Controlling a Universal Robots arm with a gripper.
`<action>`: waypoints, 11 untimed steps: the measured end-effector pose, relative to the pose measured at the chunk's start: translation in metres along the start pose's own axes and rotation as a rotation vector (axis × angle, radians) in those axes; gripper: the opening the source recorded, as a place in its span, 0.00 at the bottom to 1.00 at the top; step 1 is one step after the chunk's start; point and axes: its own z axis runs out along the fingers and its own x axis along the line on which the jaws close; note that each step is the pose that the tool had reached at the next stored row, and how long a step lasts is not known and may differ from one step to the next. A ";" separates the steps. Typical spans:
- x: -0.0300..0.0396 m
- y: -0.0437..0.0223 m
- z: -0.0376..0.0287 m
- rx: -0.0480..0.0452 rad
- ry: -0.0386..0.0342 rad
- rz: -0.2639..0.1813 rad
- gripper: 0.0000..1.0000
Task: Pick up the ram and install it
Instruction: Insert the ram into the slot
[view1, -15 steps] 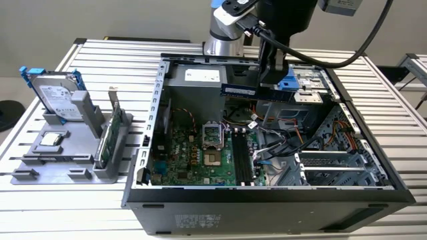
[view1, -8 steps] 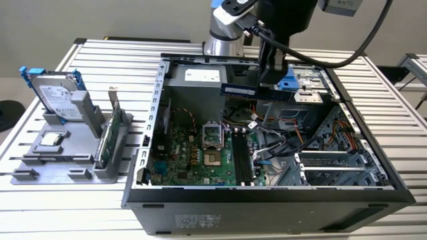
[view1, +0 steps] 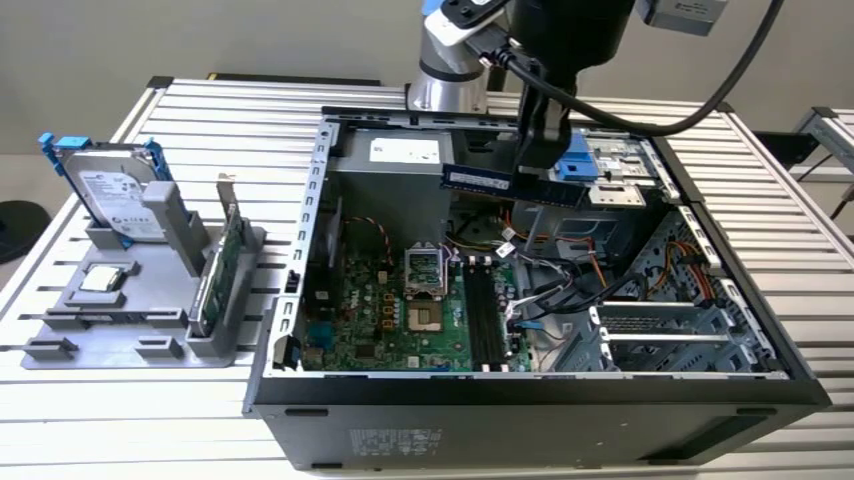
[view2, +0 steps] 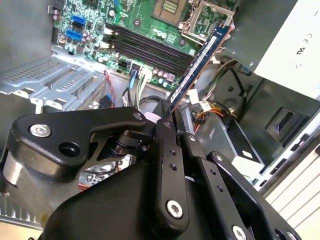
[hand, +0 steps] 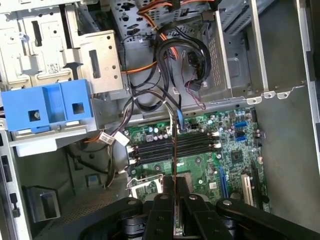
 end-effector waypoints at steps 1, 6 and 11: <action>0.0000 0.0000 0.0000 0.0004 -0.0002 0.006 0.00; 0.0000 0.0000 0.0000 0.0025 -0.0010 0.038 0.00; 0.0000 0.0000 0.0000 0.0044 -0.0017 0.067 0.00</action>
